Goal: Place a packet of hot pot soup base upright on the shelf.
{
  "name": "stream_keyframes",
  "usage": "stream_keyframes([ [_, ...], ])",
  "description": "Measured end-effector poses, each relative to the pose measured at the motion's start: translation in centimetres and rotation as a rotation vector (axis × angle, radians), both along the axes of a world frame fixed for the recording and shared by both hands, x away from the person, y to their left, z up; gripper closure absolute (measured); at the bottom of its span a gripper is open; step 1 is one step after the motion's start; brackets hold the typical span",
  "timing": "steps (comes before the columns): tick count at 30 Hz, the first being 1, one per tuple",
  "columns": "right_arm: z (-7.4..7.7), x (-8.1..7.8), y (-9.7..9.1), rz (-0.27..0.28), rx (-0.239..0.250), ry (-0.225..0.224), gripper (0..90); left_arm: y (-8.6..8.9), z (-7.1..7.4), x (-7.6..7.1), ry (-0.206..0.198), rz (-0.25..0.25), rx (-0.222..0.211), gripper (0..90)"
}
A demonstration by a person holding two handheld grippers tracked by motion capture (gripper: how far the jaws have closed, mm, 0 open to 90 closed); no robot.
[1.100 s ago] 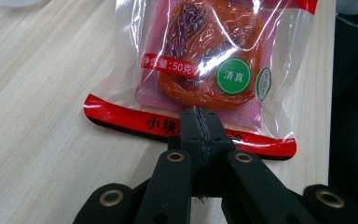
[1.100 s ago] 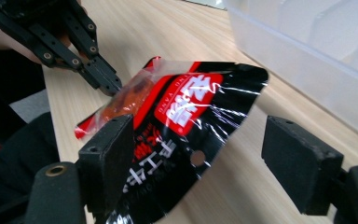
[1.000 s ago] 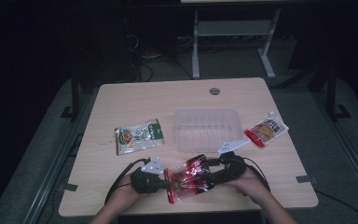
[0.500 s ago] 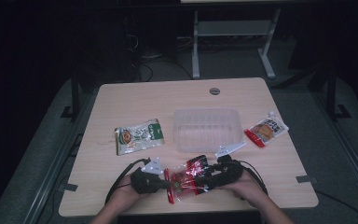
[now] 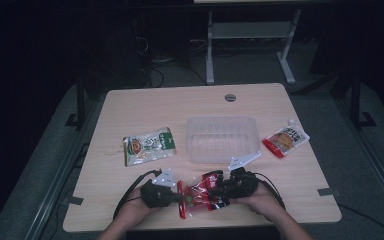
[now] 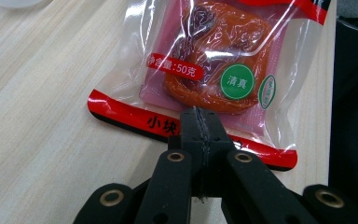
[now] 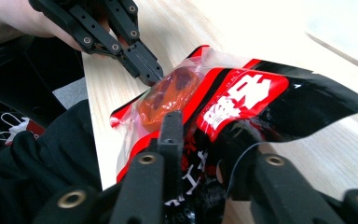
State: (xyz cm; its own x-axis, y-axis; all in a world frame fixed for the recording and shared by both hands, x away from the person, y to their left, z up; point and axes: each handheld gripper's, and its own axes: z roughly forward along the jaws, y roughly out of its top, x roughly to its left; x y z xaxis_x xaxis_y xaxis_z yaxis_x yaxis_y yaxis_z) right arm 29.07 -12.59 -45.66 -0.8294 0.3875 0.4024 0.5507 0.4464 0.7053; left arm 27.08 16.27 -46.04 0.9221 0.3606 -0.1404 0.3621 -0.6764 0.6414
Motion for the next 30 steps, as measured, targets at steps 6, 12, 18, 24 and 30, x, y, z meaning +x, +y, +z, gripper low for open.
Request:
stream_keyframes([
  [6,0.1,-0.1,0.2,0.021,-0.011,-0.023,83.2,0.0,0.0,0.0,0.005,0.002,-0.003,89.8],
  [12,0.2,0.0,0.3,0.041,0.003,-0.031,88.2,0.1,0.0,0.0,0.006,0.001,0.0,89.8],
  [18,0.3,0.0,0.0,0.048,0.042,-0.004,89.4,0.2,0.0,0.1,0.04,0.005,-0.015,89.8],
  [24,0.7,-0.2,-0.3,0.045,0.088,-0.008,89.7,0.5,0.2,0.1,0.038,0.012,-0.029,89.7],
  [30,1.5,-0.4,-1.0,0.035,0.115,-0.044,89.7,1.0,0.6,0.1,0.028,0.024,-0.05,89.7],
])
